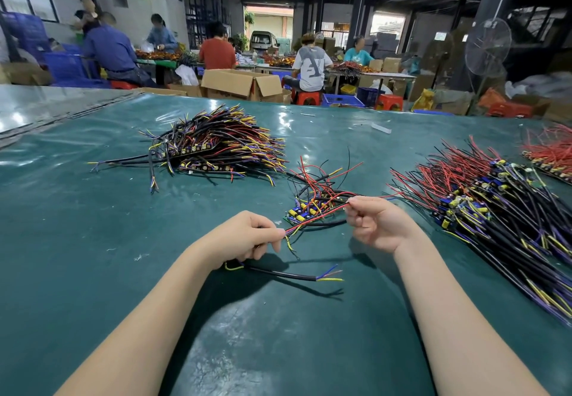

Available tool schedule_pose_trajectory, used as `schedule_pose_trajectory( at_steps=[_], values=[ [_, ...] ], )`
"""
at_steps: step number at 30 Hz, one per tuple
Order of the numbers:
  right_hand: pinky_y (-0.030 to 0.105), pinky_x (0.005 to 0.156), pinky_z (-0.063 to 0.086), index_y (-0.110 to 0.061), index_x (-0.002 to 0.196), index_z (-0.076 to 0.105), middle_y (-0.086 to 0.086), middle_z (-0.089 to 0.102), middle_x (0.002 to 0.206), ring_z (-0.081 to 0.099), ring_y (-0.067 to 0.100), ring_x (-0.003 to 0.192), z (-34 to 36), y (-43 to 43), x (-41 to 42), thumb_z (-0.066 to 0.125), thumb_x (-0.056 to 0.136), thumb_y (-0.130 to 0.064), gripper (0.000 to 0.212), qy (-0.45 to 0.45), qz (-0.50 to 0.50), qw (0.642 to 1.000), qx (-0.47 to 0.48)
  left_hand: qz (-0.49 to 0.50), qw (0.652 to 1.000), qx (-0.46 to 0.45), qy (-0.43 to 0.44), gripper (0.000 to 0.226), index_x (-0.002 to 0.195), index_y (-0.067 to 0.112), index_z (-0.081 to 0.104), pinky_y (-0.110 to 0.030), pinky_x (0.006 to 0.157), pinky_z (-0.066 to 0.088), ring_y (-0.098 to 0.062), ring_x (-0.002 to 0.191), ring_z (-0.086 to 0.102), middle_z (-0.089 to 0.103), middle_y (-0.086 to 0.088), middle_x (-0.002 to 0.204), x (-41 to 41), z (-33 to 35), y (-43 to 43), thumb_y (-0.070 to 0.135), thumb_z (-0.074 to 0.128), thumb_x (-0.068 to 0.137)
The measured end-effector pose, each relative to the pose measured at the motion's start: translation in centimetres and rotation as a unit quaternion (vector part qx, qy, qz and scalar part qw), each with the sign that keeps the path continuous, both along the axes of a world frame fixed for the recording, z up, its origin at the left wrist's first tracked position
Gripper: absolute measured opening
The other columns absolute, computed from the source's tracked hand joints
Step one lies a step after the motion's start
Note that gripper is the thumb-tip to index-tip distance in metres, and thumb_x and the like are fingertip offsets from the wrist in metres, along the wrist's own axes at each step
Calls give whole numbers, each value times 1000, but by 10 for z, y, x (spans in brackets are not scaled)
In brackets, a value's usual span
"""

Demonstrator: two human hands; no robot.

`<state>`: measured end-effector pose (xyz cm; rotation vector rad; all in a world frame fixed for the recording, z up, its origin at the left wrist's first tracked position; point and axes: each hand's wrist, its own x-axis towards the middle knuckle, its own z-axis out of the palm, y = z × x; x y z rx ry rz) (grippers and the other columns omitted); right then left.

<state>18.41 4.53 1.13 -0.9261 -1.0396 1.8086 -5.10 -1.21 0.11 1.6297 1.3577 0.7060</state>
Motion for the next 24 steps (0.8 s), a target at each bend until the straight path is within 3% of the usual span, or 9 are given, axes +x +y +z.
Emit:
schedule_pose_trajectory(
  at_steps=[4, 7, 9, 11, 13, 15, 19, 22, 24],
  values=[
    [9, 26, 25, -2, 50, 58, 2, 43, 47, 39, 7, 32, 2, -7, -8, 90, 28, 2, 39, 211, 93, 970, -78, -29, 1000, -6, -5, 34, 58, 17, 59, -13, 35, 22, -6, 31, 25, 42, 7, 36, 2, 3, -2, 26, 54, 91],
    [9, 27, 24, -1, 53, 56, 2, 42, 48, 38, 7, 30, 3, -8, -12, 87, 35, 8, 37, 245, 82, 958, -123, -36, 999, -13, -22, 34, 59, 16, 56, -14, 35, 21, -6, 31, 23, 39, 7, 37, 0, 4, -3, 24, 52, 93],
    [9, 27, 25, -3, 58, 55, 1, 41, 52, 37, 4, 30, 1, -3, -18, 73, 62, 4, 20, 181, -16, 976, -116, -33, 997, -24, -62, 30, 65, 14, 54, -14, 35, 20, -6, 32, 23, 38, 7, 38, 0, 3, -2, 18, 48, 94],
    [10, 30, 29, -6, 65, 51, 2, 41, 59, 38, 1, 32, -3, 4, -23, 55, 86, 0, 23, 70, -151, 986, -13, -33, 992, -49, -116, 25, 72, 11, 54, -13, 35, 19, -5, 34, 28, 40, 7, 41, 2, 2, 0, 9, 42, 94],
    [11, 34, 35, -8, 68, 52, 5, 42, 61, 41, 0, 34, -6, 6, -30, 53, 89, -1, 23, -31, -242, 961, 131, -35, 985, -78, -147, 28, 76, 10, 57, -13, 35, 22, -6, 36, 34, 46, 4, 44, 5, 1, 1, 3, 36, 93],
    [13, 36, 39, -10, 69, 53, 6, 45, 60, 43, 0, 35, -10, 4, -34, 53, 89, -1, 22, -77, -271, 939, 196, -28, 984, -81, -154, 29, 78, 10, 57, -13, 37, 29, -7, 38, 41, 52, 3, 47, 7, 0, 2, 2, 35, 94],
    [14, 35, 41, -9, 72, 54, 7, 49, 59, 43, 2, 32, -8, -6, -48, 51, 94, -15, 22, -71, -216, 964, 138, 63, 964, -28, -259, 23, 83, 11, 53, -16, 44, 43, -7, 50, 58, 63, 4, 56, 12, -1, 5, 5, 37, 97],
    [16, 41, 46, -9, 72, 56, 6, 50, 63, 49, 4, 43, -9, -17, -63, 51, 94, -17, 24, -160, -59, 972, 163, 111, 934, 12, -339, 22, 82, 16, 50, -21, 60, 48, -10, 74, 63, 71, 6, 69, 13, -3, 8, 9, 37, 98],
    [15, 48, 47, -14, 74, 56, 2, 53, 68, 51, 5, 56, -10, -25, -76, 51, 93, -15, 20, -223, 44, 949, 217, 117, 925, 35, -360, 22, 82, 17, 48, -23, 66, 46, -8, 81, 63, 73, 7, 80, 16, -4, 9, 11, 36, 99]
  ],
)
